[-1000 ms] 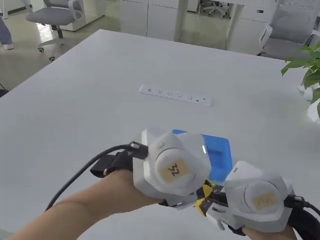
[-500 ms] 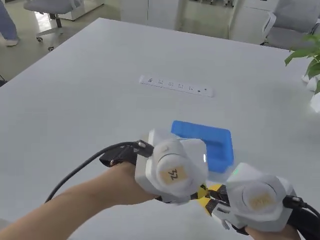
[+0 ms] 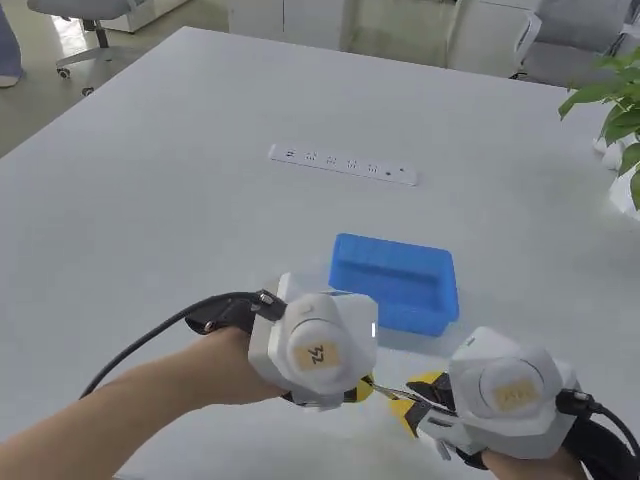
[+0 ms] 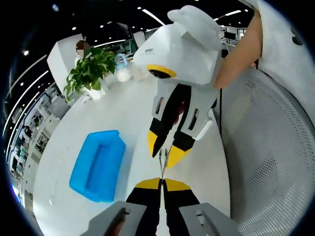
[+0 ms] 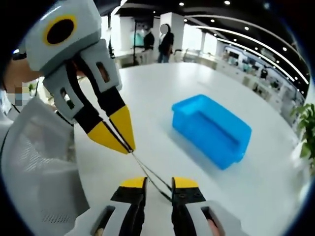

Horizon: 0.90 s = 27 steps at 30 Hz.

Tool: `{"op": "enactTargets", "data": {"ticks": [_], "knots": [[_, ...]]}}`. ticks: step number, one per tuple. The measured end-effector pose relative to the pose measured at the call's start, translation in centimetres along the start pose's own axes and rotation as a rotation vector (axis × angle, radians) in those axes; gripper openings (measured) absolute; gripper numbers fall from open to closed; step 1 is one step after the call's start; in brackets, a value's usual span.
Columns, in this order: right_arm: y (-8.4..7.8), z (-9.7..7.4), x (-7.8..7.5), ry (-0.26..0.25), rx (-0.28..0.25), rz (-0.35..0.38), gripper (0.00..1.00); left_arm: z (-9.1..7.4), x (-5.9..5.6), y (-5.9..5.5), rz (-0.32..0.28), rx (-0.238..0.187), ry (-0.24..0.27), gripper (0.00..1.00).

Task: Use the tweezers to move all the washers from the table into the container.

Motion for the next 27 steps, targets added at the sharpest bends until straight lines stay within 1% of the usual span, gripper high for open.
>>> {"op": "enactTargets", "data": {"ticks": [1,3,4,6,7,8,10,11,12,14,15,16,19,21,22,23,24,25,27], "knots": [[0.0,-0.4,0.1,0.000,-0.005,0.002,0.19,0.2,0.0,-0.3,0.001,0.007,-0.003,0.00],[0.1,-1.1,0.2,-0.004,-0.012,-0.003,0.20,0.7,0.0,-1.1,-0.028,0.016,-0.017,0.00],[0.2,-1.7,0.1,-0.021,-0.026,-0.011,0.20,0.9,0.1,-1.3,-0.032,0.020,-0.022,0.00],[0.2,-2.5,0.0,-0.033,-0.032,-0.006,0.21,1.5,0.1,-1.7,-0.016,0.046,-0.025,0.00],[0.2,-2.9,-0.1,-0.037,-0.042,0.006,0.22,1.9,0.1,-2.1,-0.009,0.064,-0.029,0.00],[0.2,-3.4,-0.2,-0.047,-0.060,0.030,0.23,2.0,0.1,-2.2,-0.010,0.069,-0.029,0.00],[0.2,-4.2,-0.3,-0.055,-0.081,0.074,0.24,2.5,0.1,-2.7,-0.032,0.081,-0.037,0.00],[0.2,-4.4,-0.4,-0.059,-0.092,0.096,0.24,2.7,0.1,-2.8,-0.052,0.085,-0.035,0.00],[0.0,-4.8,-0.4,-0.066,-0.104,0.132,0.25,2.8,0.1,-2.9,-0.055,0.087,-0.033,0.00],[-0.1,-5.2,-0.3,-0.070,-0.124,0.172,0.25,3.0,0.0,-3.0,-0.055,0.094,-0.033,0.00],[-0.2,-5.3,-0.4,-0.072,-0.127,0.182,0.26,3.2,0.0,-3.0,-0.057,0.100,-0.034,0.00],[-0.3,-5.5,-0.3,-0.075,-0.128,0.189,0.27,3.1,-0.2,-2.8,-0.061,0.103,-0.040,0.00],[-0.5,-5.8,-0.2,-0.089,-0.126,0.194,0.28,3.3,-0.4,-2.9,-0.062,0.118,-0.043,0.00],[-0.4,-6.0,-0.1,-0.096,-0.129,0.187,0.28,3.6,-0.5,-3.2,-0.062,0.136,-0.044,0.00],[-0.3,-6.1,-0.1,-0.096,-0.129,0.184,0.29,3.8,-0.6,-3.4,-0.070,0.145,-0.055,0.00],[-0.2,-6.3,-0.1,-0.098,-0.132,0.181,0.29,3.9,-0.7,-3.4,-0.072,0.147,-0.054,0.00],[-0.1,-6.4,-0.1,-0.102,-0.137,0.181,0.29,3.9,-0.6,-3.3,-0.074,0.134,-0.037,0.00],[-0.1,-6.4,-0.2,-0.104,-0.140,0.181,0.29,3.8,-0.6,-3.3,-0.082,0.144,-0.044,0.00],[0.1,-6.7,-0.2,-0.106,-0.152,0.187,0.29,3.8,-0.7,-3.3,-0.088,0.149,-0.041,0.00]]}}
Point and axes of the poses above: the centre of the closed fingertips' face, and the gripper's own axes: z roughly forward along the fingers, x roughly to its left, y roughly out of its top, the point moved 8 cm from there along -z, roughly backward along the fingers, and after that the axes turned 15 degrees about z, right-handed, at the moved point
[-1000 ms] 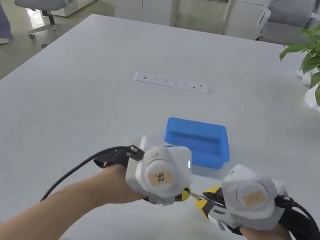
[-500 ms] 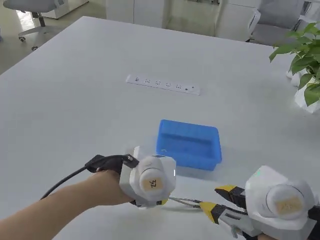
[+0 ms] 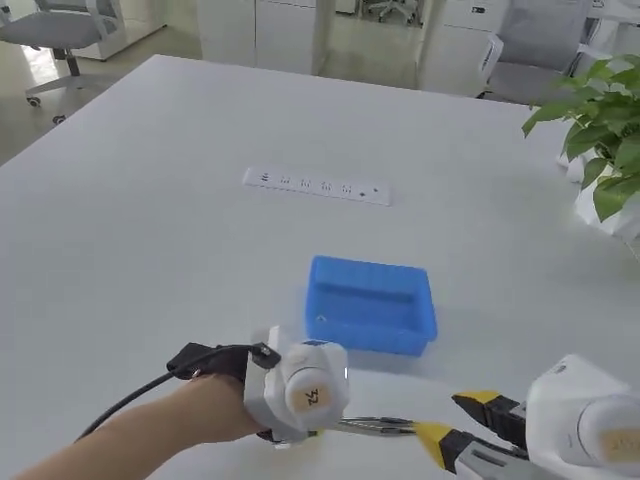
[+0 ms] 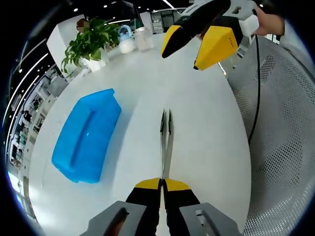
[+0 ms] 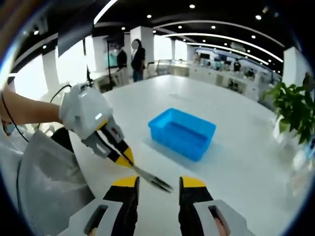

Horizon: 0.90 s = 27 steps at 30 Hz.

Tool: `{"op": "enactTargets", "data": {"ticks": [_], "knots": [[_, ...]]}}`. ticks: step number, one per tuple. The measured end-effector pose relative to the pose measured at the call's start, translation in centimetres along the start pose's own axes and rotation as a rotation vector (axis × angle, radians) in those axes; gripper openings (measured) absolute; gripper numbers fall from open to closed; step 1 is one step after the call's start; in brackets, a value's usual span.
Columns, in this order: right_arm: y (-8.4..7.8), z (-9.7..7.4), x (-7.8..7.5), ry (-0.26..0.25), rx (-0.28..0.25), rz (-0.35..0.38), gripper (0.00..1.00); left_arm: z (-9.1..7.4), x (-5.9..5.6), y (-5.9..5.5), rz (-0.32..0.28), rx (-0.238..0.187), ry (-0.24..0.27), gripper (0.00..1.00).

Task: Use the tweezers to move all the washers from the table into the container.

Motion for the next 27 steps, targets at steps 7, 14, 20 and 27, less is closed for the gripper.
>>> {"op": "enactTargets", "data": {"ticks": [7,14,20,27], "knots": [[0.7,-0.8,0.0,-0.009,-0.044,0.022,0.31,-0.8,0.1,0.0,-0.137,-0.013,0.054,0.00],[0.9,-1.7,-0.1,-0.014,-0.085,0.060,0.34,-3.8,0.0,-0.7,-0.348,-0.066,0.147,0.12],[0.8,-2.1,-0.6,-0.011,-0.100,0.090,0.38,-7.5,-0.1,-1.0,-0.550,-0.165,0.295,0.40],[0.7,-2.0,-1.1,0.002,-0.089,0.127,0.49,-11.1,-0.5,-1.1,-0.688,-0.218,0.420,0.64]]}}
Point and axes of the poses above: the centre of the closed fingertips' face, and the gripper's own axes: z roughly forward along the fingers, x roughly to its left, y roughly out of its top, the point moved 8 cm from there along -z, roughly backward along the fingers, and after that the axes turned 15 degrees about z, right-handed, at the moved point
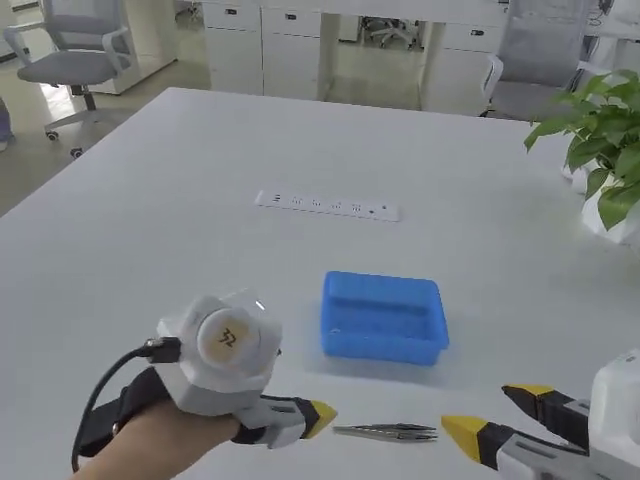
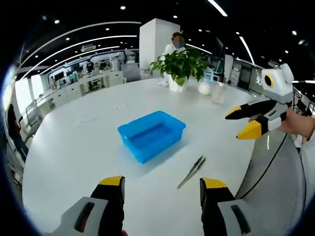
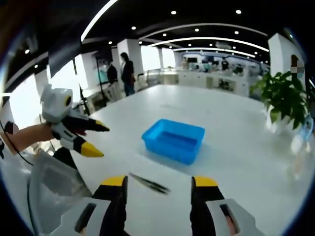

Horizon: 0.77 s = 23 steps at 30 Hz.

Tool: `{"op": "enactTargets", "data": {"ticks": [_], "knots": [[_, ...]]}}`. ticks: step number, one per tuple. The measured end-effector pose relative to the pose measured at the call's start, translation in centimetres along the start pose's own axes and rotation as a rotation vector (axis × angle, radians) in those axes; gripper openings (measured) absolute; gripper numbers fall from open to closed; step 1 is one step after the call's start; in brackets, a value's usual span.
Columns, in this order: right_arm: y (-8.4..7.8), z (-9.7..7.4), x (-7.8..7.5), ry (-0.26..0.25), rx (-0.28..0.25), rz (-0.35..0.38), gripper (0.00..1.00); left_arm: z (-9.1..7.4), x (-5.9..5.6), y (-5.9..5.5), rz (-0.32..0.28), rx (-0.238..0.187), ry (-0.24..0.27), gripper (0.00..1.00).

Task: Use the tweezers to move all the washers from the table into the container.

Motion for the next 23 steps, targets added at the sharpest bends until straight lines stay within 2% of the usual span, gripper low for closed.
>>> {"op": "enactTargets", "data": {"ticks": [2,4,5,8,9,12,18,20,23], "knots": [[0.0,0.1,0.1,0.000,0.004,0.007,0.55,-0.7,0.3,0.1,-0.031,-0.021,0.048,0.73],[-0.1,0.1,0.2,-0.002,0.005,0.014,0.61,-1.2,0.2,0.0,-0.026,-0.016,0.046,0.78],[-0.1,0.1,0.2,-0.007,0.000,0.017,0.63,-1.4,0.3,-0.1,-0.022,-0.018,0.078,0.81],[-0.1,0.1,0.1,-0.021,0.000,0.026,0.73,-1.9,0.3,-0.5,-0.023,-0.001,0.115,0.97],[-0.1,0.1,0.1,-0.025,-0.004,0.026,0.76,-2.2,0.4,-0.5,-0.026,-0.008,0.135,0.98],[-0.1,0.1,-0.2,-0.046,-0.022,0.032,0.83,-2.6,0.2,-0.5,-0.060,-0.046,0.132,0.99],[-0.2,0.1,-0.3,-0.053,-0.019,0.045,0.93,-2.9,0.5,-0.8,-0.040,-0.005,0.162,0.99],[-0.1,0.0,-0.4,-0.068,-0.036,0.056,0.98,-2.9,0.4,-0.9,-0.035,0.012,0.161,0.99],[0.0,-0.1,-0.6,-0.073,-0.039,0.060,0.99,-3.0,0.3,-1.0,-0.022,0.024,0.164,0.99]]}}
Point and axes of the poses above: the centre of the closed fingertips' face, and the gripper's own axes: z roughly forward along the fingers, x roughly to its left, y roughly out of its top, the point moved 8 cm from there along -z, roughly backward along the fingers, and after that the axes turned 15 degrees about z, right-handed, at the moved point
